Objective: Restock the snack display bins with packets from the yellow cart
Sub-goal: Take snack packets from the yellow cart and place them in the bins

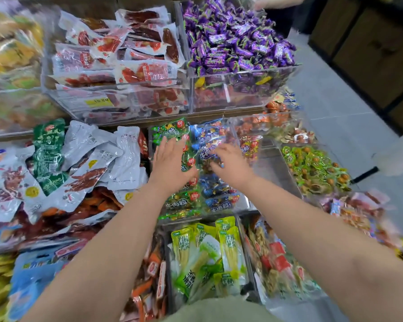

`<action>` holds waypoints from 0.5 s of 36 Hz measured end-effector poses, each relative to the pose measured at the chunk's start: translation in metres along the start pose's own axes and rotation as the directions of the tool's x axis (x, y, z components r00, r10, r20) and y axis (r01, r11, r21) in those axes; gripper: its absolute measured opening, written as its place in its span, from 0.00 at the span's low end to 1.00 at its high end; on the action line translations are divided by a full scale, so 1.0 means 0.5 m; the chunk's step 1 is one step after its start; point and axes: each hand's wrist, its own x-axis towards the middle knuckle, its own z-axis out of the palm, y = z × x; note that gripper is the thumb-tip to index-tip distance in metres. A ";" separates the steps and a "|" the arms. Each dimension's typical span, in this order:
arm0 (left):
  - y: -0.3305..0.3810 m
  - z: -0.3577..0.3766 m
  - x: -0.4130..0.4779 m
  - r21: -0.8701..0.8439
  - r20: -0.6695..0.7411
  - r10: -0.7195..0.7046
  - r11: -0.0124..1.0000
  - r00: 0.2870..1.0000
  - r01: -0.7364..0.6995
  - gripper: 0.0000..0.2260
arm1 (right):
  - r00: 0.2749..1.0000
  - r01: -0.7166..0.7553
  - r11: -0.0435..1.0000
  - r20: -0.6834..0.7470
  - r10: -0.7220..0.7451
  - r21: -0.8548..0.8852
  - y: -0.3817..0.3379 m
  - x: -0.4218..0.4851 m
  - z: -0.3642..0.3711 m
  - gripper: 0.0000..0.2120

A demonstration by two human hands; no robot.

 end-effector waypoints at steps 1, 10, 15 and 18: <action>0.016 -0.008 -0.018 -0.083 -0.060 0.027 0.996 0.998 -0.032 0.31 | 0.999 -0.021 0.998 -0.026 0.023 0.066 0.000 -0.028 0.005 0.15; 0.144 0.039 -0.241 -0.729 0.266 0.172 0.680 0.948 0.081 0.12 | 0.746 -0.428 0.639 -0.149 0.649 0.639 -0.001 -0.370 0.064 0.08; 0.141 0.186 -0.356 -0.466 0.719 0.138 0.823 0.681 0.325 0.06 | 0.356 -0.704 0.175 0.128 0.926 0.689 0.018 -0.630 0.130 0.07; 0.130 0.259 -0.435 -0.247 0.870 0.036 0.895 0.492 0.371 0.08 | 0.121 -0.766 -0.130 0.339 0.933 0.630 -0.002 -0.809 0.176 0.08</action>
